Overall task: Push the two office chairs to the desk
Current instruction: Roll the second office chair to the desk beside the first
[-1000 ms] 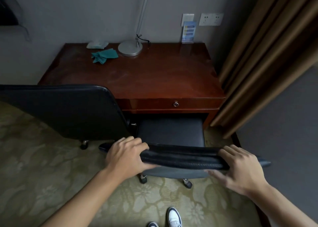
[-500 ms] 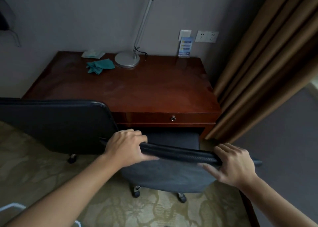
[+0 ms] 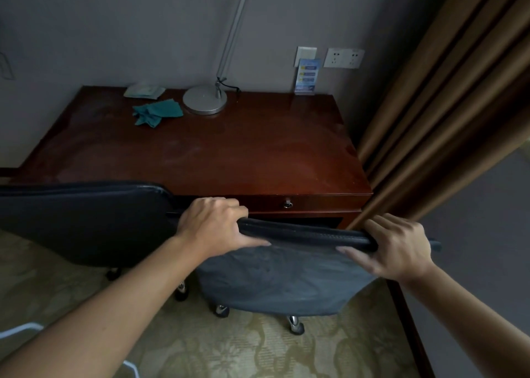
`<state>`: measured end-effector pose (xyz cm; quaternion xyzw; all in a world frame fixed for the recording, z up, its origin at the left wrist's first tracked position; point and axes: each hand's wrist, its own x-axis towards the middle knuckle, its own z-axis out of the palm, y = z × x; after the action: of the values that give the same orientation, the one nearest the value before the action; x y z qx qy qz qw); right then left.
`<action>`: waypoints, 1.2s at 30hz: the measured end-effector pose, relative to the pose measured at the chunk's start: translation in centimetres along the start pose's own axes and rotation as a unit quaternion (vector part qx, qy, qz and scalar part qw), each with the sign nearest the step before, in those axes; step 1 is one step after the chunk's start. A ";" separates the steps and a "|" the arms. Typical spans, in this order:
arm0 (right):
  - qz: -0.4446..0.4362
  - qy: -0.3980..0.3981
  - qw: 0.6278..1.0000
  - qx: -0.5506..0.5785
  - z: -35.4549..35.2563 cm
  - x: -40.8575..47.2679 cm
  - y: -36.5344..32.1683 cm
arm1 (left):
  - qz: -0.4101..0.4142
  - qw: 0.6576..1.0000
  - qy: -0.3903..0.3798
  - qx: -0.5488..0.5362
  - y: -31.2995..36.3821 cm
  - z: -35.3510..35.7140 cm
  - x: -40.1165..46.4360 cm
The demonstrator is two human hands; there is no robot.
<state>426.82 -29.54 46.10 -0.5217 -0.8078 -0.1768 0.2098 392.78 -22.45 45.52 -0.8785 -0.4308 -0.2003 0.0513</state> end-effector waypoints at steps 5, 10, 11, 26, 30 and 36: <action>-0.017 0.002 1.000 0.013 -0.2 0.1 1.0 | 0.002 0.999 0.037 0.014 0.9 0.7 -0.4; -0.028 -0.018 0.999 0.019 -0.2 -0.9 1.0 | 0.022 0.993 0.112 0.026 1.8 2.0 -2.3; -0.025 -0.022 0.999 0.020 -0.2 -0.7 1.0 | 0.026 0.992 0.119 0.026 1.6 1.9 -2.0; -0.015 0.039 0.999 -0.021 1.8 4.3 3.5 | 0.062 0.985 0.154 0.037 -2.0 1.6 4.3; -0.024 0.044 0.999 -0.017 2.1 4.1 3.5 | 0.062 0.984 0.164 0.037 -1.9 1.9 3.9; -0.056 0.049 0.997 -0.006 2.1 3.7 3.8 | 0.051 0.983 0.170 0.038 -0.9 2.0 2.4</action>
<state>428.57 -24.16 46.57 -0.4674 -0.8235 -0.2188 0.2355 394.01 -19.59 44.52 -0.8499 -0.3774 -0.3272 0.1677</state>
